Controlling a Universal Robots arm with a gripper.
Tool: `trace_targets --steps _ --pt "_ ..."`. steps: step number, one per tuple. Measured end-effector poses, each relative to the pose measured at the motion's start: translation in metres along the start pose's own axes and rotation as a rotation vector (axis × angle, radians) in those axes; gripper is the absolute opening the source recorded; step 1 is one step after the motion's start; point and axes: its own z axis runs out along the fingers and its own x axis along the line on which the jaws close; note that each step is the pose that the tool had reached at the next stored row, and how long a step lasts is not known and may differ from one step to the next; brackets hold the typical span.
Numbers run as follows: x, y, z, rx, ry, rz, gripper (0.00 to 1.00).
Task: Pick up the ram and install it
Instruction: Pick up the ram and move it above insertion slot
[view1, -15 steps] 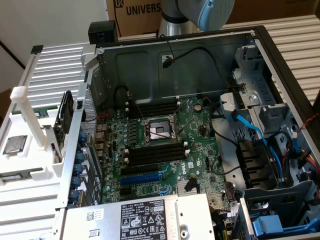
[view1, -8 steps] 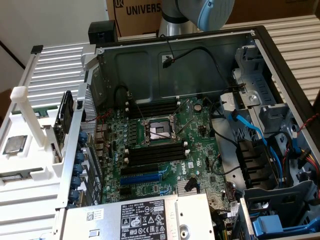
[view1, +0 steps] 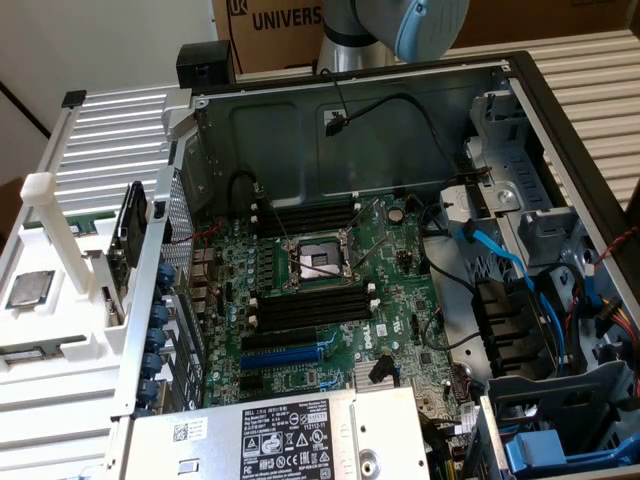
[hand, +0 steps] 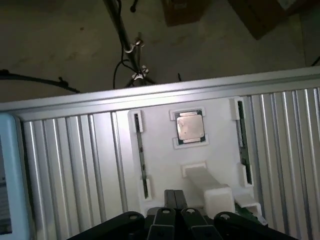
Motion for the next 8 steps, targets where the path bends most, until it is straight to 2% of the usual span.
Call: trace_targets --steps 4,8 --pt "0.0014 -0.0028 -0.0001 0.0018 -0.0004 -0.023 0.1" --pt "0.0075 -0.0046 0.0003 0.0017 -0.0006 -0.027 0.1"
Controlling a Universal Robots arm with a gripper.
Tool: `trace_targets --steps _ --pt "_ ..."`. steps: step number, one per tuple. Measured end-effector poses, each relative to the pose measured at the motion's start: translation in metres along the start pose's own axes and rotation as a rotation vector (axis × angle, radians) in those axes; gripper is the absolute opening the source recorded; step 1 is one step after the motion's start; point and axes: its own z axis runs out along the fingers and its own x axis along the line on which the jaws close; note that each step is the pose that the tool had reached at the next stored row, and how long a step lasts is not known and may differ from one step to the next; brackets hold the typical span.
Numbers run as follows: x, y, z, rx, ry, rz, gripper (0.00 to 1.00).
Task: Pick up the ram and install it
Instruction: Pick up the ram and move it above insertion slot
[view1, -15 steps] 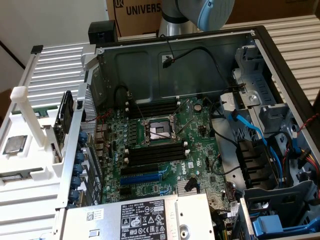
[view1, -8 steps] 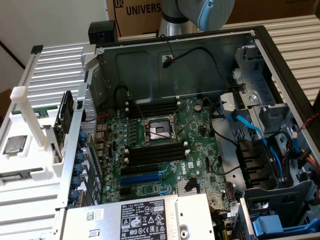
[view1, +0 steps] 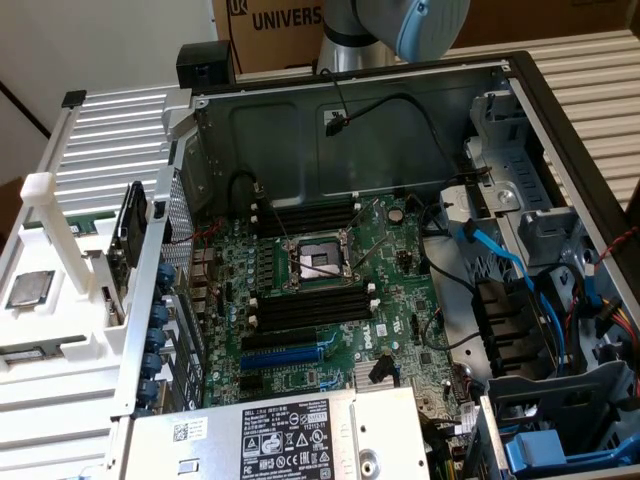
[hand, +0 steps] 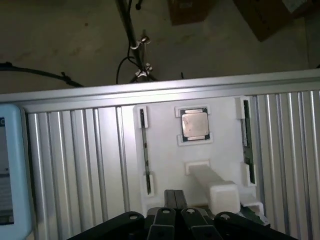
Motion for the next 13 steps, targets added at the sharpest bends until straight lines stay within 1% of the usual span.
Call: trace_targets --steps 3,13 --pt "0.0 -0.0002 0.0033 0.0 -0.0001 0.0 0.1" --pt "0.004 -0.0018 0.0212 0.0 0.0 -0.002 0.1"
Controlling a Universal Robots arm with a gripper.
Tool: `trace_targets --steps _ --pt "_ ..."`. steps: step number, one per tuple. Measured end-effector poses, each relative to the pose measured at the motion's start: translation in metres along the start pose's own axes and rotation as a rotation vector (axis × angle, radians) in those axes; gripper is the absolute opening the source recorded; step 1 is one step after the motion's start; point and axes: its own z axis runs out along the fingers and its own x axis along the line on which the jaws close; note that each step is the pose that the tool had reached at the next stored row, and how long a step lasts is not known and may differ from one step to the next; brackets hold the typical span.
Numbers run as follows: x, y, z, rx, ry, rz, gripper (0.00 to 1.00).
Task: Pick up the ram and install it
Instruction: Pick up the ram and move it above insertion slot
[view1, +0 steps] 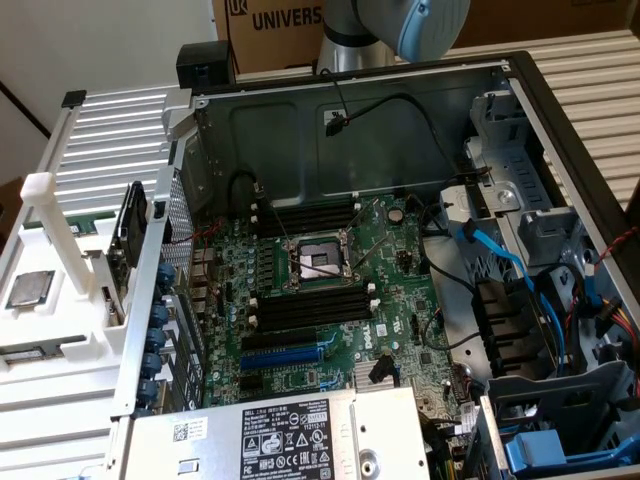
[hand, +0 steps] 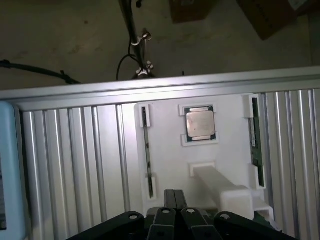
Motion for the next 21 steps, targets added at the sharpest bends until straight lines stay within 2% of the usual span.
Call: trace_targets --steps 14,21 --pt "0.008 -0.0031 0.0228 0.0 -0.0003 -0.002 0.1" --pt "0.014 -0.0039 0.03 0.0001 -0.0005 -0.001 0.1"
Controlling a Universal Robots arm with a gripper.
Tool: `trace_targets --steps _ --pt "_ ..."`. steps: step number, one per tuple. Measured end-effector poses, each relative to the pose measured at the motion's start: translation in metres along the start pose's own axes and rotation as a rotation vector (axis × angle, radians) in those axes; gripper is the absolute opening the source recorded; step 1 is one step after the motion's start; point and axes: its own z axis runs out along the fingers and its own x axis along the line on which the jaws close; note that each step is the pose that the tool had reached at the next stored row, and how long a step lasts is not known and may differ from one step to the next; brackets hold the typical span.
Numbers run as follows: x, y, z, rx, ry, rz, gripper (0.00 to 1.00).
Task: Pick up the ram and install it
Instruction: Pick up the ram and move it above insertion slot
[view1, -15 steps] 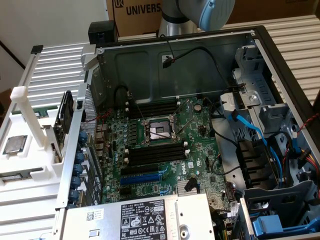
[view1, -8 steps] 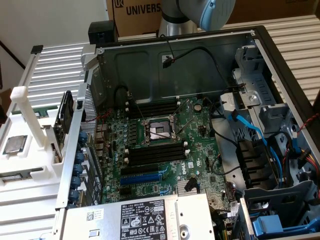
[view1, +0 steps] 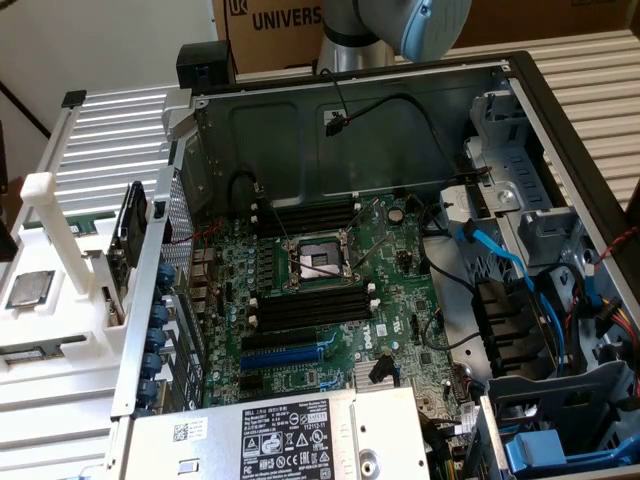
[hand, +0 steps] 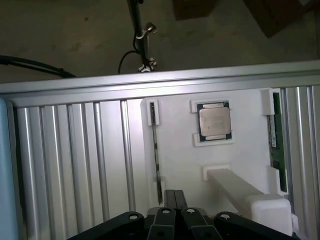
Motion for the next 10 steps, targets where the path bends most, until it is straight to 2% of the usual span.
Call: trace_targets --steps 10 --pt "0.0003 -0.0002 0.0067 0.0002 -0.0001 0.0 0.1"
